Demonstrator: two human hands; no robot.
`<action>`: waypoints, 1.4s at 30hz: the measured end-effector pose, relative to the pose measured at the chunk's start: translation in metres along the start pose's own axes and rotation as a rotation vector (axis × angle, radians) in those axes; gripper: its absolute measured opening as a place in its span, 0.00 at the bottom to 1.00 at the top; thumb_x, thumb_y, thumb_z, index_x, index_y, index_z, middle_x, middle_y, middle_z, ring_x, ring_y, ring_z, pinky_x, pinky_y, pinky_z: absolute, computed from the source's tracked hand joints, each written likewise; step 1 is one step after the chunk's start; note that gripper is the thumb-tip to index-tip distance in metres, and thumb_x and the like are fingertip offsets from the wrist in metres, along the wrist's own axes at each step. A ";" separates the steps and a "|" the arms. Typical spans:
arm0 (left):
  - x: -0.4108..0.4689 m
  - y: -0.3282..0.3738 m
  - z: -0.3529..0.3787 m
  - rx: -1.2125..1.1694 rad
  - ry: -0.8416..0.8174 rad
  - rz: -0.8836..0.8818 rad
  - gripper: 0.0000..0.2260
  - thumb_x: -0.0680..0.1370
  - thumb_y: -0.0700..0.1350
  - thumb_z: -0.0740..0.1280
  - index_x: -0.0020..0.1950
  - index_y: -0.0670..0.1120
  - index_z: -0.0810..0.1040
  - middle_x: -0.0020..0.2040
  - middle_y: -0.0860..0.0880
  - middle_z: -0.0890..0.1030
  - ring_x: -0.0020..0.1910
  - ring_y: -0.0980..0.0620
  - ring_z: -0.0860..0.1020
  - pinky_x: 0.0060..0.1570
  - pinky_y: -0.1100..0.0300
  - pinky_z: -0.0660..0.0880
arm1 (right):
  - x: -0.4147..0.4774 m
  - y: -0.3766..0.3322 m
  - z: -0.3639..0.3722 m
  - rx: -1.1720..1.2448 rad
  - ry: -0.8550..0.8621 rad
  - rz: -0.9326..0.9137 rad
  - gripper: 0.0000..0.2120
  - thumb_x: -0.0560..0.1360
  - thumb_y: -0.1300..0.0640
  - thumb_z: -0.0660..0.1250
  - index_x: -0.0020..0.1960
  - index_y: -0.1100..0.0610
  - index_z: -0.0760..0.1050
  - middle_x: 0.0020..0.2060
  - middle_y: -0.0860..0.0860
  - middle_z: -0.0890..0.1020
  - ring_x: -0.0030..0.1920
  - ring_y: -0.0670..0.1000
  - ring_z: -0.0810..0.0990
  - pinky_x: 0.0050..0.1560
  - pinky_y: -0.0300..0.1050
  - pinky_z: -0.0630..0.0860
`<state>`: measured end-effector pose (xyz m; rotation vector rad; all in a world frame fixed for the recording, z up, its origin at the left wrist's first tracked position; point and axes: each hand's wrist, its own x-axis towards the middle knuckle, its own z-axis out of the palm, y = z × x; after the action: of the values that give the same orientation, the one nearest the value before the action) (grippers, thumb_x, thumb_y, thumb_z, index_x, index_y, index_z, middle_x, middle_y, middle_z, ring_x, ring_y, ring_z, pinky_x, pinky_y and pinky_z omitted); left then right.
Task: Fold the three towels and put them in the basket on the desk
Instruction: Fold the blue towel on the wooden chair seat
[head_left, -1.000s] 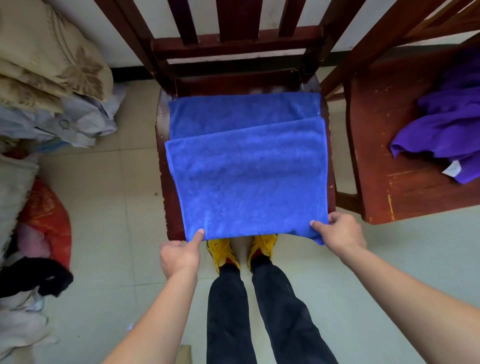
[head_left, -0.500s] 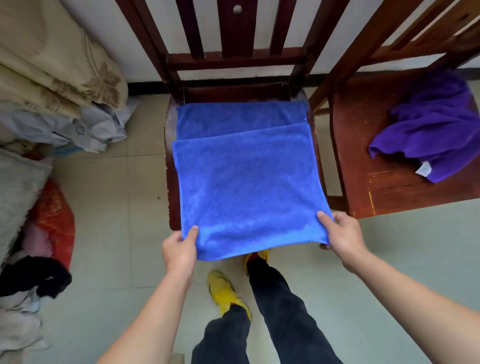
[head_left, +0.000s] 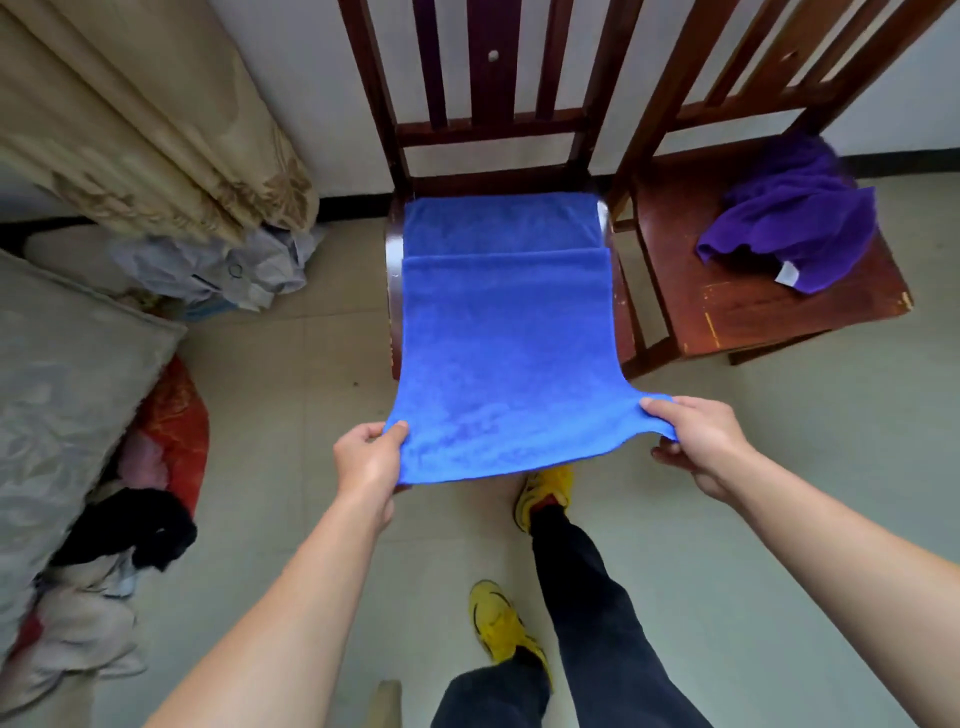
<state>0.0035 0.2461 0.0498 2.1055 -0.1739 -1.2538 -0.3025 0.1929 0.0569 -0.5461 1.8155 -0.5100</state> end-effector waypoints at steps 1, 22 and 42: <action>-0.008 -0.003 -0.006 0.015 0.001 0.001 0.02 0.77 0.40 0.67 0.46 0.43 0.75 0.38 0.45 0.78 0.31 0.50 0.75 0.28 0.62 0.71 | -0.008 0.005 -0.003 0.001 0.009 0.007 0.06 0.74 0.58 0.71 0.40 0.58 0.78 0.29 0.51 0.73 0.18 0.45 0.63 0.27 0.39 0.75; -0.085 -0.103 -0.058 0.133 0.104 -0.097 0.07 0.74 0.38 0.70 0.49 0.44 0.74 0.39 0.44 0.77 0.31 0.48 0.72 0.28 0.60 0.72 | -0.085 0.096 -0.053 0.104 0.036 0.086 0.06 0.75 0.60 0.70 0.51 0.59 0.79 0.34 0.53 0.77 0.21 0.46 0.66 0.30 0.42 0.76; 0.040 0.109 0.045 0.841 0.012 0.495 0.13 0.71 0.38 0.71 0.55 0.43 0.75 0.53 0.45 0.72 0.46 0.48 0.73 0.40 0.60 0.68 | 0.082 -0.080 -0.002 -0.044 0.127 -0.199 0.06 0.73 0.65 0.70 0.48 0.59 0.80 0.32 0.52 0.79 0.33 0.49 0.77 0.35 0.39 0.77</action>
<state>0.0114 0.1238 0.0726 2.4919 -1.3215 -0.9338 -0.3177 0.0803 0.0430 -0.7443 1.9063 -0.6528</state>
